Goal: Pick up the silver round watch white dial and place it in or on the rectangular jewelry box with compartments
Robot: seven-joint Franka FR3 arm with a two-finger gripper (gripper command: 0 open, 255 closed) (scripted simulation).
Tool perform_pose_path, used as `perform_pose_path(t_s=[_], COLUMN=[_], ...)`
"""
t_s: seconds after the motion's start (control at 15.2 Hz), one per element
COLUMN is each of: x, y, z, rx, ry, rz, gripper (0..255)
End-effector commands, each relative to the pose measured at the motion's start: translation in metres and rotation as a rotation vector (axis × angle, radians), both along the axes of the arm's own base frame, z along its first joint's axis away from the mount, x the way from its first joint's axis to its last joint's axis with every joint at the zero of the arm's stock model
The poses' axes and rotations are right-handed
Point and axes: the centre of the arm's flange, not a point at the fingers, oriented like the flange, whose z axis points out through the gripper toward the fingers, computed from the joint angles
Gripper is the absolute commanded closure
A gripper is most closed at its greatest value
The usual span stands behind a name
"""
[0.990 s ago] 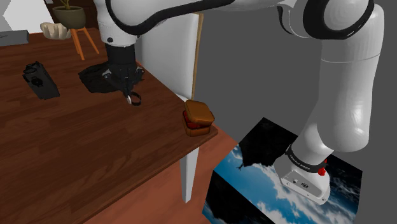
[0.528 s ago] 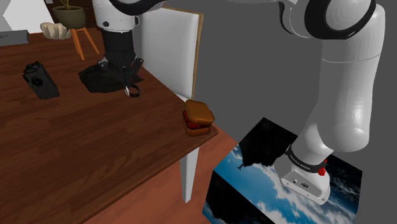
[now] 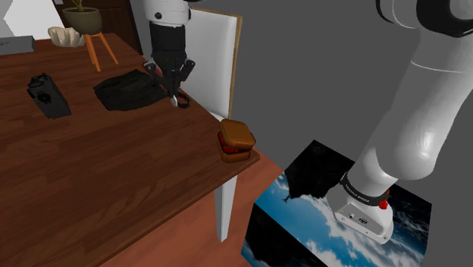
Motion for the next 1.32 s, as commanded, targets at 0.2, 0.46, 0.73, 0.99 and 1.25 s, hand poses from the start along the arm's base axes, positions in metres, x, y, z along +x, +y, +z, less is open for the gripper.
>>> perform_pose_path(t_s=[0.2, 0.46, 0.73, 0.99, 1.25], x=[-0.044, -0.08, -0.115, -0.119, -0.119], y=[-0.046, -0.085, -0.124, -0.128, -0.128], z=[0.005, 0.011, 0.017, 0.002, -0.019], rx=[0.0, 0.0, 0.0, 0.0, 0.0], ry=[0.0, 0.0, 0.0, 0.0, 0.0], rz=[-0.001, -0.001, -0.001, -0.001, -0.001], gripper=[255, 255, 255, 255, 255])
